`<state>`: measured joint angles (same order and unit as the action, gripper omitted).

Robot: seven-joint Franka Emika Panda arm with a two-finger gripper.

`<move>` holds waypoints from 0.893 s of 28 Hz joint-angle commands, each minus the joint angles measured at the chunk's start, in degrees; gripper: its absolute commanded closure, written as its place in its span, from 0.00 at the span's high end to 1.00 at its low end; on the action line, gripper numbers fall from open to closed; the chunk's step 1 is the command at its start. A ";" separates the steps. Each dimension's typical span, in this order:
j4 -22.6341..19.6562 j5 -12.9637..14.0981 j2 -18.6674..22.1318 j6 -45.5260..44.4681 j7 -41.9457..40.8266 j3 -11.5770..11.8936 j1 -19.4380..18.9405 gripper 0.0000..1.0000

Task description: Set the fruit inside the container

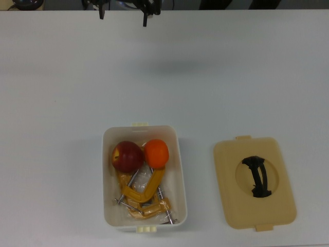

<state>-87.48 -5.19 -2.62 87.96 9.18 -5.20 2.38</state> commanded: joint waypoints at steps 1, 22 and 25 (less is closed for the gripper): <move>-1.64 3.35 1.30 0.02 -4.43 0.37 1.84 1.00; -2.08 4.84 1.04 4.94 -7.60 0.72 2.10 1.00; -1.99 5.19 0.95 4.94 -7.51 0.81 2.10 1.00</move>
<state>-88.02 -1.72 -2.37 91.23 3.45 -5.20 4.46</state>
